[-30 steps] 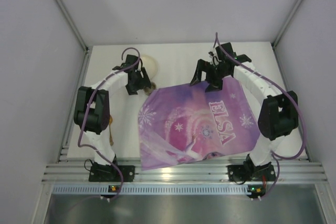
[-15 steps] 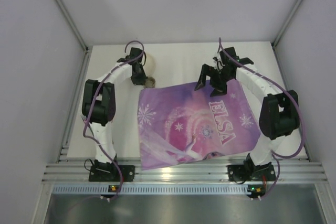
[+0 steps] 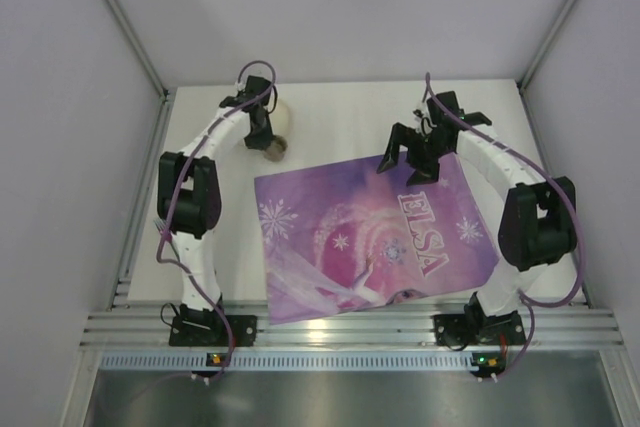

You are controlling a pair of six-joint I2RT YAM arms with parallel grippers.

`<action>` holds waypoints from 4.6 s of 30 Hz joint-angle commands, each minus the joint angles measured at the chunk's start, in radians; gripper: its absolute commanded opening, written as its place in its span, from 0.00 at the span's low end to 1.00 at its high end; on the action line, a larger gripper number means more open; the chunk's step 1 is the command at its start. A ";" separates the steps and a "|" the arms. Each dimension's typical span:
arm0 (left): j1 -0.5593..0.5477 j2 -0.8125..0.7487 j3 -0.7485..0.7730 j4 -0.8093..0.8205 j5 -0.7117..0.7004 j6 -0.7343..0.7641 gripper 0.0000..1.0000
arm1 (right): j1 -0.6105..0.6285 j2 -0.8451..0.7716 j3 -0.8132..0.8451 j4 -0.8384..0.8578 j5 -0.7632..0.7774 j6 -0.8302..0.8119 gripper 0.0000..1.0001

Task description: Set the dinner table for one person

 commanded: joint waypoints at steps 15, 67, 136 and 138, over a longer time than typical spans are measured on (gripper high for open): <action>-0.328 -0.134 -0.048 0.036 0.396 0.014 0.00 | 0.059 -0.042 0.110 0.015 0.019 -0.044 0.96; -0.457 -0.373 -0.404 0.039 0.094 -0.151 0.58 | 0.211 0.090 -0.031 0.056 0.260 -0.061 0.00; 0.097 -0.315 -0.213 0.045 0.143 -0.040 0.70 | -0.179 0.022 0.139 -0.099 0.359 -0.083 1.00; 0.151 -0.296 -0.216 0.085 0.183 -0.092 0.70 | -0.138 -0.021 0.144 -0.117 0.359 -0.072 1.00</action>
